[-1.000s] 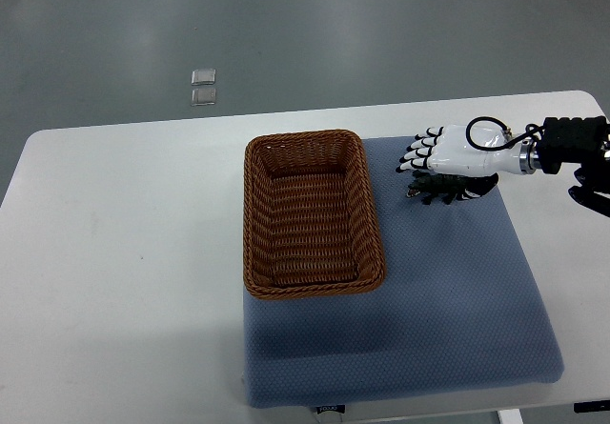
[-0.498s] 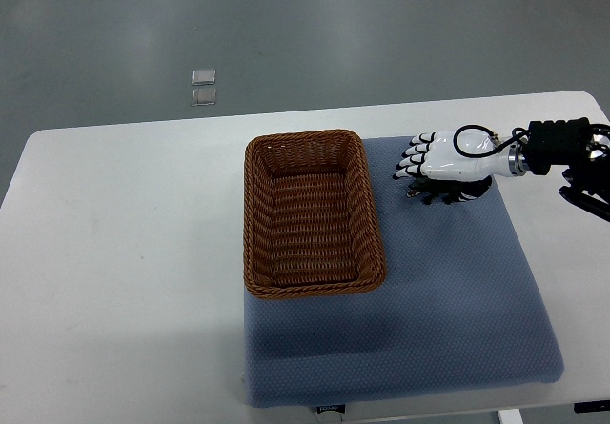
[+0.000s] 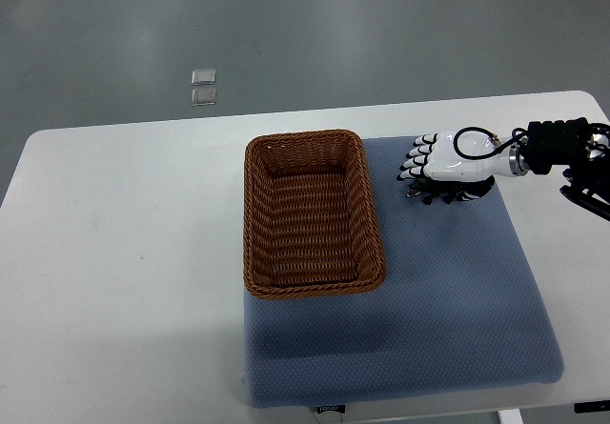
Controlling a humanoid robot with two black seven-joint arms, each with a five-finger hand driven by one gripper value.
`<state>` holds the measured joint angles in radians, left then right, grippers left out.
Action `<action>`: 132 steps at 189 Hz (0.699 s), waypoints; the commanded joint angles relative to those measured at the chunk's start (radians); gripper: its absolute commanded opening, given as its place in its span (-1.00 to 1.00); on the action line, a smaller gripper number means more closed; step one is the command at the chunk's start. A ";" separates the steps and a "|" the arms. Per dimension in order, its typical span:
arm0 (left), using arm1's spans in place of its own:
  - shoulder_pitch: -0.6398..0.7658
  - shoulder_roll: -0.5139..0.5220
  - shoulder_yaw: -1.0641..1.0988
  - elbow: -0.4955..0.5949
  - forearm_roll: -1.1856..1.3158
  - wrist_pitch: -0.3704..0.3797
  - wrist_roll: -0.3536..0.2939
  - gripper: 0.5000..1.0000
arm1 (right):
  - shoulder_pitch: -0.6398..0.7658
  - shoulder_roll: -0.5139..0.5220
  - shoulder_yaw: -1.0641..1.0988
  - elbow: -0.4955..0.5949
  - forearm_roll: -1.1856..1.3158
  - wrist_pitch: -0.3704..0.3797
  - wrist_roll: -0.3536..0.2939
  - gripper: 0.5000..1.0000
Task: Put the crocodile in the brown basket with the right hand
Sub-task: 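Close the right hand fingers around the crocodile's body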
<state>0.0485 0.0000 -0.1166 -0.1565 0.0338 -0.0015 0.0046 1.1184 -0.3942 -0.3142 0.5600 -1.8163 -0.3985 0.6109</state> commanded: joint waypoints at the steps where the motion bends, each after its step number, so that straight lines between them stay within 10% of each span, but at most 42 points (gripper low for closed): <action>1: -0.001 0.000 0.000 0.000 0.000 0.000 0.000 1.00 | 0.000 0.000 0.001 0.000 -0.009 0.003 0.000 0.67; 132: 0.001 0.000 0.000 0.000 0.000 0.000 0.000 1.00 | 0.003 -0.008 0.004 -0.003 -0.006 0.052 0.000 -0.04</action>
<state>0.0488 0.0000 -0.1166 -0.1565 0.0337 -0.0015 0.0046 1.1208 -0.4003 -0.3107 0.5568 -1.8243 -0.3543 0.6109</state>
